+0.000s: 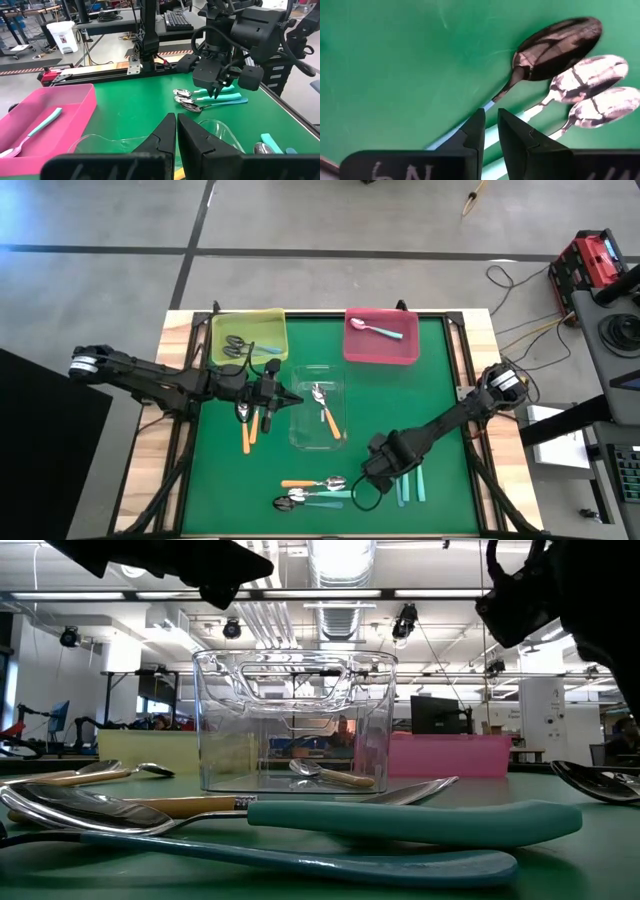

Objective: Sort silverware by color (type)
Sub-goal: Put the right light blue spoon into the pink bin

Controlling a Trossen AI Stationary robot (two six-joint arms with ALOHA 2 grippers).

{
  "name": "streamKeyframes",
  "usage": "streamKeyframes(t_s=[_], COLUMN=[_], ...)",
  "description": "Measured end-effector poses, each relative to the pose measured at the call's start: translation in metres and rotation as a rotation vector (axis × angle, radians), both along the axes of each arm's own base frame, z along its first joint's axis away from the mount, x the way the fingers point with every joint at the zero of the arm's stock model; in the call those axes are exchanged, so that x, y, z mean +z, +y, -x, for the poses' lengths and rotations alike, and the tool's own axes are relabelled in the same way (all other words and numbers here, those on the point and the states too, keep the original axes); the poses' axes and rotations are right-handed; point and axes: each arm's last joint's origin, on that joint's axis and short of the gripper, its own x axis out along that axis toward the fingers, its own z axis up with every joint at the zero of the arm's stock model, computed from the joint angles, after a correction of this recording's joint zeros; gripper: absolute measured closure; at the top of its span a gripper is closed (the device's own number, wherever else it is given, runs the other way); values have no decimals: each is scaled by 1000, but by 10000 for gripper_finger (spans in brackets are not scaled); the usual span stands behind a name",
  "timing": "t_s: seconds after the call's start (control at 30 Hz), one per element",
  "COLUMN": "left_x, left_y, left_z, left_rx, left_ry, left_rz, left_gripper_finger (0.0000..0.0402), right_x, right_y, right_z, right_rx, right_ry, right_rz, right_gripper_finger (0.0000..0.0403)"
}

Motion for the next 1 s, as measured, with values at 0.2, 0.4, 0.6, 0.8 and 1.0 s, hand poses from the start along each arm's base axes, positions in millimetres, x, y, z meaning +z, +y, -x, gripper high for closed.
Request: streamKeyframes(t_s=[0.2, 0.4, 0.6, 0.8, 1.0], left_x=[1, 3, 3, 3, 3], left_y=[0, -1, -4, -7, -10], left_z=[0, 0, 0, 0, 1], left_rx=[-4, -8, -17, -29, -43], left_ry=[-4, -12, -9, -9, -9], left_rz=[-21, -13, -9, -9, -8], left_gripper_finger=[401, 401, 401, 401, 401], right_x=[1, 5, 4, 0, 0], right_y=[10, 23, 24, 13, 12], right_z=[-7, -20, -21, -7, 19], right_rx=[146, 342, 293, -46, -125], right_ry=[-90, -344, -340, -112, 92], right_rz=[-108, -86, -89, -43, 84], right_gripper_finger=[386, 384, 325, 238, 217])
